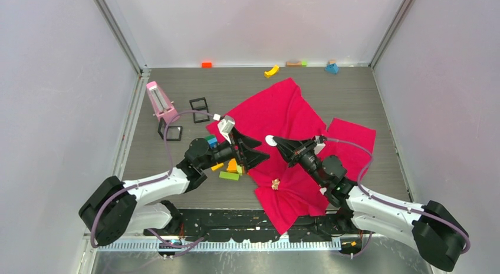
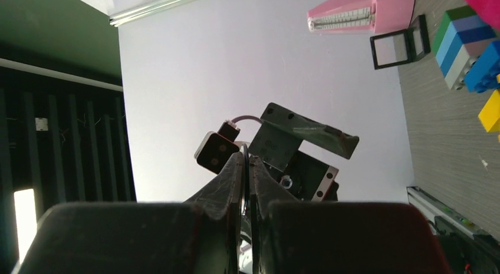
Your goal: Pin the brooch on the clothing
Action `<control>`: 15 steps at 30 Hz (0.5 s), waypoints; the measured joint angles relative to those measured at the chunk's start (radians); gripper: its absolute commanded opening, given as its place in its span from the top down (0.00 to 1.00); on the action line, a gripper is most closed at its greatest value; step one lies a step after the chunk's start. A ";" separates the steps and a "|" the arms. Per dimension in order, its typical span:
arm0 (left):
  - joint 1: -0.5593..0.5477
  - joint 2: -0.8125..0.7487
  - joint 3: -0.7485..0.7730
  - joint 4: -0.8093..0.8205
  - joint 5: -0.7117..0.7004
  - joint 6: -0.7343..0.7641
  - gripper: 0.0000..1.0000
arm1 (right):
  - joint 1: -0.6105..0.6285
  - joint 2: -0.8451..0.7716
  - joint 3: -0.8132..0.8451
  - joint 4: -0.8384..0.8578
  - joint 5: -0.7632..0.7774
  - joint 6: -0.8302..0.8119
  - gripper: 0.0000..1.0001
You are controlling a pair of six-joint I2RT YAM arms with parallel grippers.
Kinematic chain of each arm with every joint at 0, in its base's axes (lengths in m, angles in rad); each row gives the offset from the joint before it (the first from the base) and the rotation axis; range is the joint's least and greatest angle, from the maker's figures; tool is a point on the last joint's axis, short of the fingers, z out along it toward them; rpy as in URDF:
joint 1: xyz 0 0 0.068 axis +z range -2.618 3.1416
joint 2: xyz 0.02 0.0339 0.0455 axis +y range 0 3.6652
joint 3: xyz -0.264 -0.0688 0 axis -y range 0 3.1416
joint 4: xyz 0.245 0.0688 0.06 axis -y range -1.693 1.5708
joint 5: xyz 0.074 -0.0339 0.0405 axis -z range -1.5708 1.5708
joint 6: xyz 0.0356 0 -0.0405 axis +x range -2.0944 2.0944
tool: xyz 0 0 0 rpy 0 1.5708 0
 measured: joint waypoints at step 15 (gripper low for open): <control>0.000 -0.339 0.058 -0.437 0.006 -0.266 0.05 | -0.009 -0.090 -0.034 -0.072 -0.006 -0.400 0.99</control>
